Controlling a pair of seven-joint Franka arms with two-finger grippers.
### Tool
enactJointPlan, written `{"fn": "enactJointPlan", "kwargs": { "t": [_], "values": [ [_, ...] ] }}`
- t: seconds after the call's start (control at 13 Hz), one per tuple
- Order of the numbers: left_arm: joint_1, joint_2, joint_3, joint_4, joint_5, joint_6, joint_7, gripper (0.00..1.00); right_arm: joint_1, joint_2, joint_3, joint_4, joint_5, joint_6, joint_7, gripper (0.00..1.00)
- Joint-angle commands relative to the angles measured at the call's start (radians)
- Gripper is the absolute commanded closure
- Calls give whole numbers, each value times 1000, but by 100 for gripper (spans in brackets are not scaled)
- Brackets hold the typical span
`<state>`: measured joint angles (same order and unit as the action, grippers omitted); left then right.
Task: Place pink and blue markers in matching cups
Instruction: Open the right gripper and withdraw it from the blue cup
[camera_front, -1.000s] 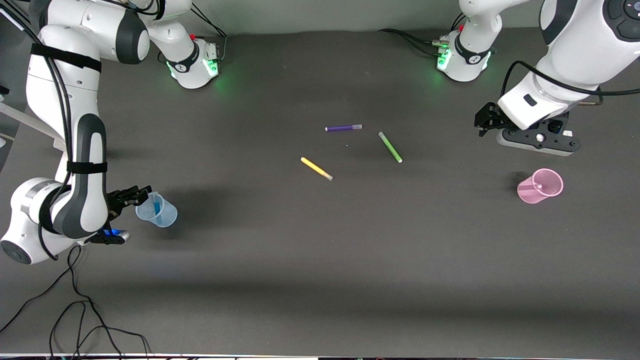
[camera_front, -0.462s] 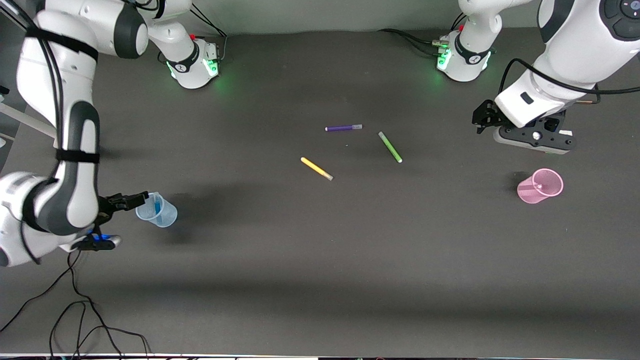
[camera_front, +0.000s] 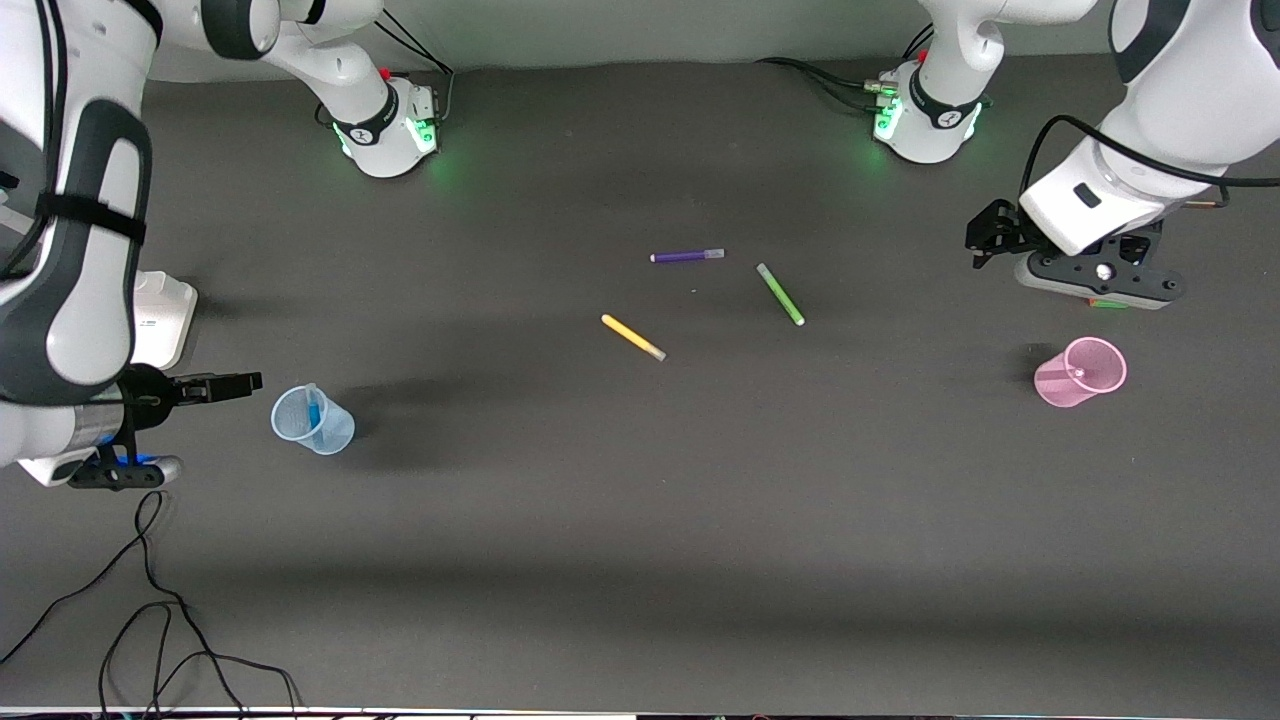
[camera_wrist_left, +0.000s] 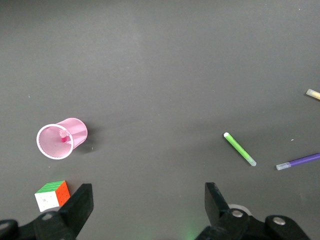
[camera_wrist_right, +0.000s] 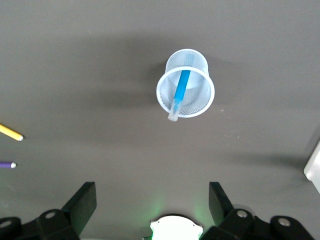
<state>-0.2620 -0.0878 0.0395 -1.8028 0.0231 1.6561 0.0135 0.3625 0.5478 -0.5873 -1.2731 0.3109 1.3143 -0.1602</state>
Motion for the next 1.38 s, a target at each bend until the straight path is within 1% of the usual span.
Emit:
{"fn": "enactJointPlan", "kwargs": {
  "t": [0.0,0.15,0.31,0.38,0.54,0.62,0.69,0.92,1.0,1.08,1.23,1.31],
  "values": [
    [-1,17,4,37,18,-29,-1,1,123,-144,-48,-144,-81,115,80,0],
    [30,17,-18,43,20,-35,11,1,162,-201,-75,-199,-88,175,103,0],
    [91,34,-77,74,18,-44,32,1,173,-247,-80,-233,-101,226,126,0],
    [96,45,-82,91,18,-61,34,1,194,-268,-80,-244,-125,246,148,0],
    [96,46,-82,95,18,-68,34,1,229,-308,-77,-247,-170,269,227,0],
    [102,48,-85,97,18,-67,37,1,228,-339,-59,-253,-208,281,267,0],
    [105,52,-85,103,18,-58,37,1,211,-374,-10,-276,-238,305,275,0],
    [107,132,-84,236,17,-85,37,1,22,-442,189,-305,-286,327,275,0],
    [109,135,-84,240,14,-76,37,1,-34,-459,251,-305,-292,327,272,0],
    [113,137,-84,240,14,-75,37,1,-116,-473,323,-305,-292,326,263,0],
    [119,138,-82,244,9,-70,37,1,-294,-486,488,-304,-294,316,257,0],
    [121,138,-82,244,8,-70,37,1,-357,-490,548,-305,-299,315,246,0]
  ]
}}
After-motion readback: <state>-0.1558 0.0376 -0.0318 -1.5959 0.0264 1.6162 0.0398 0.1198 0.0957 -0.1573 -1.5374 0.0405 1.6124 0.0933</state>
